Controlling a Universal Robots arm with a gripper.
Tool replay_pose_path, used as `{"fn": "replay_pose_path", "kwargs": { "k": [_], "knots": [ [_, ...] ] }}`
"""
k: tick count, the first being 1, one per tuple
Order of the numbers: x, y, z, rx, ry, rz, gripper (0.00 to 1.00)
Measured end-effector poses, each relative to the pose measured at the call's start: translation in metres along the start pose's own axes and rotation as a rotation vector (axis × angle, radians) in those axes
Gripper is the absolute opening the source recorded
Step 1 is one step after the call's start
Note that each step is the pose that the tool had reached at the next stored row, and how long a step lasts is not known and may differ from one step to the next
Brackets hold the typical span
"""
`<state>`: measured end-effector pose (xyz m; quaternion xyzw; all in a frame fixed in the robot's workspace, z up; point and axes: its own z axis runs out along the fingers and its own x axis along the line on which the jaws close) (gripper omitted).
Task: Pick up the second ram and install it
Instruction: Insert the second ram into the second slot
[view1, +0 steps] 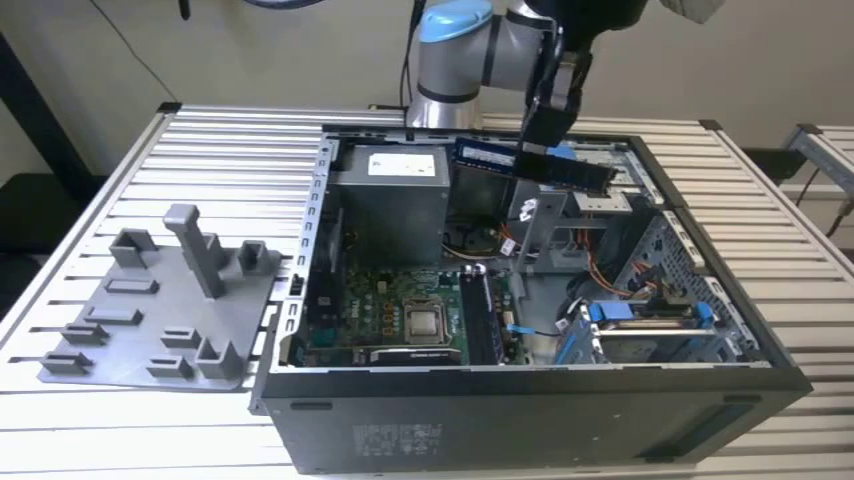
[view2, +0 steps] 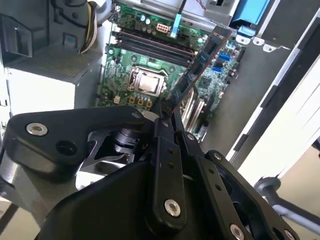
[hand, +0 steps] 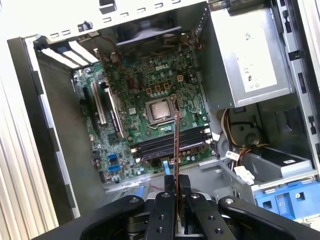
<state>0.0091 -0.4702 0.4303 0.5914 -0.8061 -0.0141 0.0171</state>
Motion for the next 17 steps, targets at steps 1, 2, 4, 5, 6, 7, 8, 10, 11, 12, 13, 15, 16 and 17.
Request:
{"fn": "replay_pose_path", "kwargs": {
  "k": [1,2,4,5,6,7,8,10,11,12,13,15,16,17],
  "knots": [
    [0.0,0.0,0.0001,-0.0002,-0.0007,0.014,0.14],
    [0.0,0.0,0.0001,-0.0003,-0.0013,0.028,0.14],
    [0.0,0.0,0.0002,-0.0006,-0.0025,0.057,0.14],
    [0.0,0.0,0.0003,-0.0008,-0.0031,0.072,0.14],
    [0.0,0.0,0.0003,-0.001,-0.0038,0.087,0.14],
    [0.0,0.0,0.0004,-0.0011,-0.0044,0.101,0.14],
    [0.0,0.0,0.0004,-0.0012,-0.005,0.116,0.14],
    [0.0,0.0,0.0005,-0.0016,-0.0063,0.145,0.14],
    [0.0,0.0,0.0006,-0.0017,-0.007,0.159,0.14],
    [0.0,0.0,0.0006,-0.0019,-0.0075,0.174,0.14],
    [0.0,0.0,0.0007,-0.0021,-0.0082,0.189,0.14],
    [0.0,0.0,0.0008,-0.0024,-0.0095,0.218,0.14],
    [0.0,0.0,0.0009,-0.0025,-0.0101,0.233,0.14],
    [0.0,0.0,0.001,-0.0028,-0.0108,0.249,0.14]
  ]
}}
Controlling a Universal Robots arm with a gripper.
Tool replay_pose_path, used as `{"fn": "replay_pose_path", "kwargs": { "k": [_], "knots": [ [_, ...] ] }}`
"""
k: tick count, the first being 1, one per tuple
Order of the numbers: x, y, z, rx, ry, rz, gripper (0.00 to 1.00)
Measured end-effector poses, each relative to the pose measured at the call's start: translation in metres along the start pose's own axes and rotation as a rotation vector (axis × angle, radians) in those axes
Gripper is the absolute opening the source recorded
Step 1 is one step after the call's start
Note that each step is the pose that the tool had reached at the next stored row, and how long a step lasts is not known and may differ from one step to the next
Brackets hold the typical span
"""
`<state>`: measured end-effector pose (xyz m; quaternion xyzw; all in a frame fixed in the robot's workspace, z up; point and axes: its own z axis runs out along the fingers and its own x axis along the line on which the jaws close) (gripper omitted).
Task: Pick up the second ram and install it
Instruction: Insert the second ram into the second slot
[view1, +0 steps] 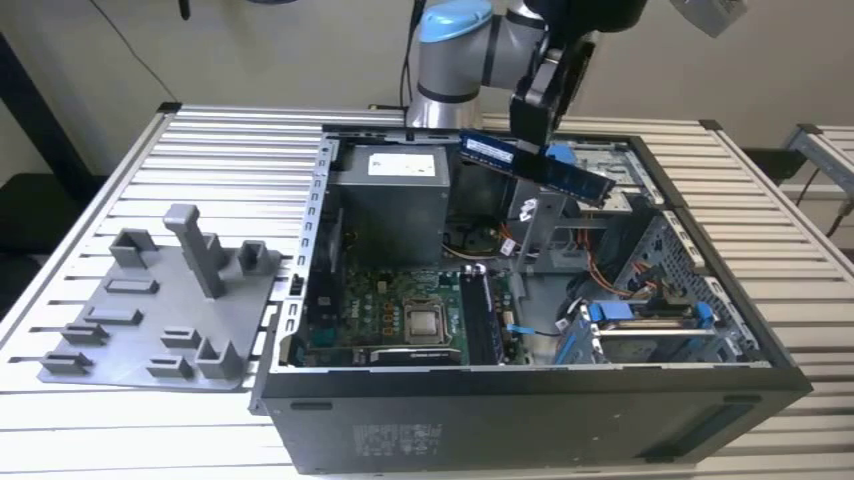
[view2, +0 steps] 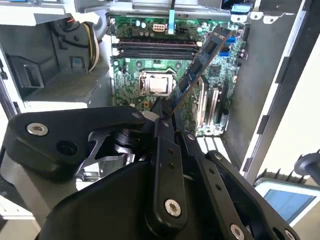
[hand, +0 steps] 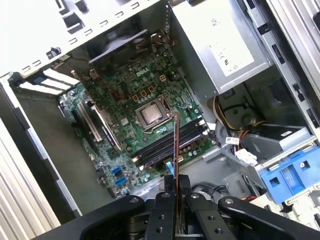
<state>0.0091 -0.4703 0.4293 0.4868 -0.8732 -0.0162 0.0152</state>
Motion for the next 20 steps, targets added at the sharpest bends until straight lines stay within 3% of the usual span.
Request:
{"fn": "replay_pose_path", "kwargs": {
  "k": [20],
  "knots": [
    [0.0,-0.0001,0.0012,-0.0032,-0.013,0.303,0.14]
  ]
}}
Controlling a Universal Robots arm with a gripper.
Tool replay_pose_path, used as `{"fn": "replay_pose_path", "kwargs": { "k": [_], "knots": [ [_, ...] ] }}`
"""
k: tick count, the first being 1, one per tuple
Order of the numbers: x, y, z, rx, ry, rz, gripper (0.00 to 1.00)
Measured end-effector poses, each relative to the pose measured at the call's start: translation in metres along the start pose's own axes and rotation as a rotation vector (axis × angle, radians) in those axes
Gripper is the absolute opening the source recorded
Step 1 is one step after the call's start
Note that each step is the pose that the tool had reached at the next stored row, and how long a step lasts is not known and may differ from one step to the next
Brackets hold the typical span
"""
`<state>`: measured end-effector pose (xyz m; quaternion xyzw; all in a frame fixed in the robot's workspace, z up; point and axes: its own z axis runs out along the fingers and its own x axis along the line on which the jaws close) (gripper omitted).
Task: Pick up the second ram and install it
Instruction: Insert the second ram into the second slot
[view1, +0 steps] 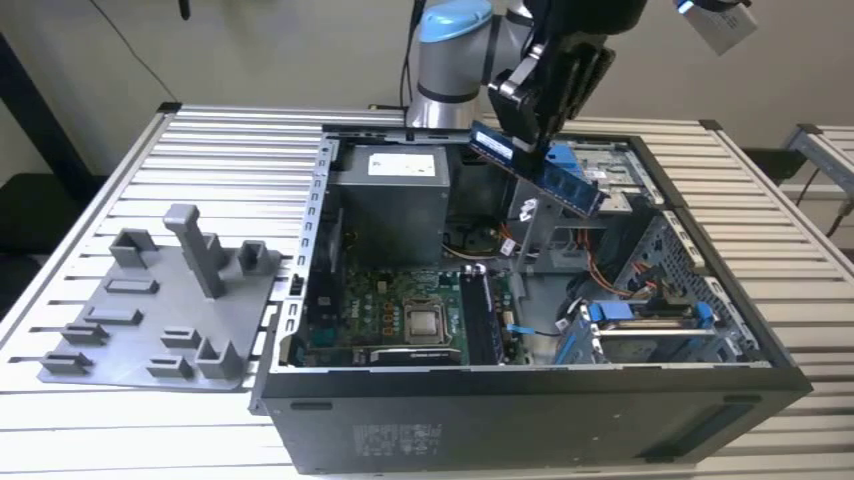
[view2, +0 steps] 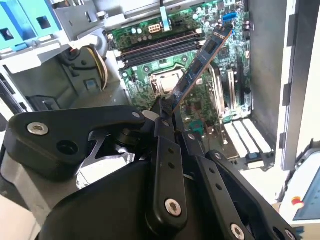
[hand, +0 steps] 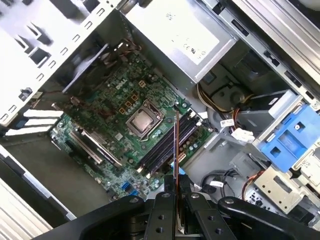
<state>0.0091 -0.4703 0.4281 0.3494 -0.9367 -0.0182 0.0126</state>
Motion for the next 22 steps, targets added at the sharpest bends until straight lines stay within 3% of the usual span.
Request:
{"fn": "replay_pose_path", "kwargs": {
  "k": [22],
  "knots": [
    [0.0,-0.0001,0.0015,-0.0037,-0.0146,0.34,0.14]
  ]
}}
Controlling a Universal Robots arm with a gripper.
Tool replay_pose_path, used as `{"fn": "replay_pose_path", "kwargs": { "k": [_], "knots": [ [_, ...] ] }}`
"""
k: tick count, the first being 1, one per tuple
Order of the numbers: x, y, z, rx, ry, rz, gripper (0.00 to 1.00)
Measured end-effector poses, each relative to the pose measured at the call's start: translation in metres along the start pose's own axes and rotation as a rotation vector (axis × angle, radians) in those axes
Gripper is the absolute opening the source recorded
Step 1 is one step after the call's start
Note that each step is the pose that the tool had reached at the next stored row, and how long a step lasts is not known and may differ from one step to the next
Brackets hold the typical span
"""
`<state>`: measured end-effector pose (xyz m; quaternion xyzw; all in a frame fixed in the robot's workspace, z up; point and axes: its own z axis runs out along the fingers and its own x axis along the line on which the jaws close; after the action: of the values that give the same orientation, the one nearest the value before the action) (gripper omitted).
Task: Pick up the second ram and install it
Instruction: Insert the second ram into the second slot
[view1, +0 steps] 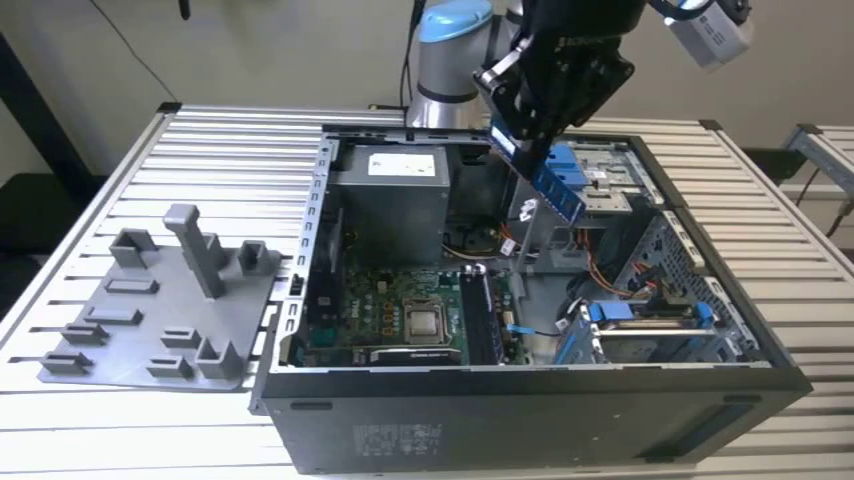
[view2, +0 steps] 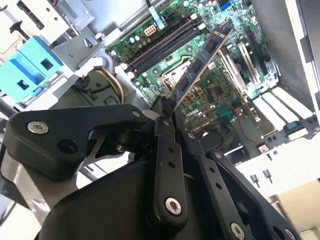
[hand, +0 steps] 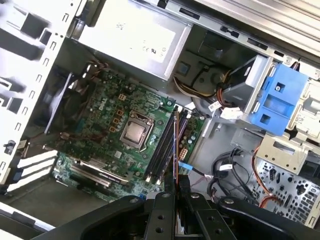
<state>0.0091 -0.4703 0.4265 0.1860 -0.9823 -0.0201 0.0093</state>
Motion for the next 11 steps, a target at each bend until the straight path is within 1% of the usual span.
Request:
{"fn": "replay_pose_path", "kwargs": {
  "k": [11],
  "knots": [
    [0.0,0.0,0.0007,-0.0017,-0.0068,0.16,0.14]
  ]
}}
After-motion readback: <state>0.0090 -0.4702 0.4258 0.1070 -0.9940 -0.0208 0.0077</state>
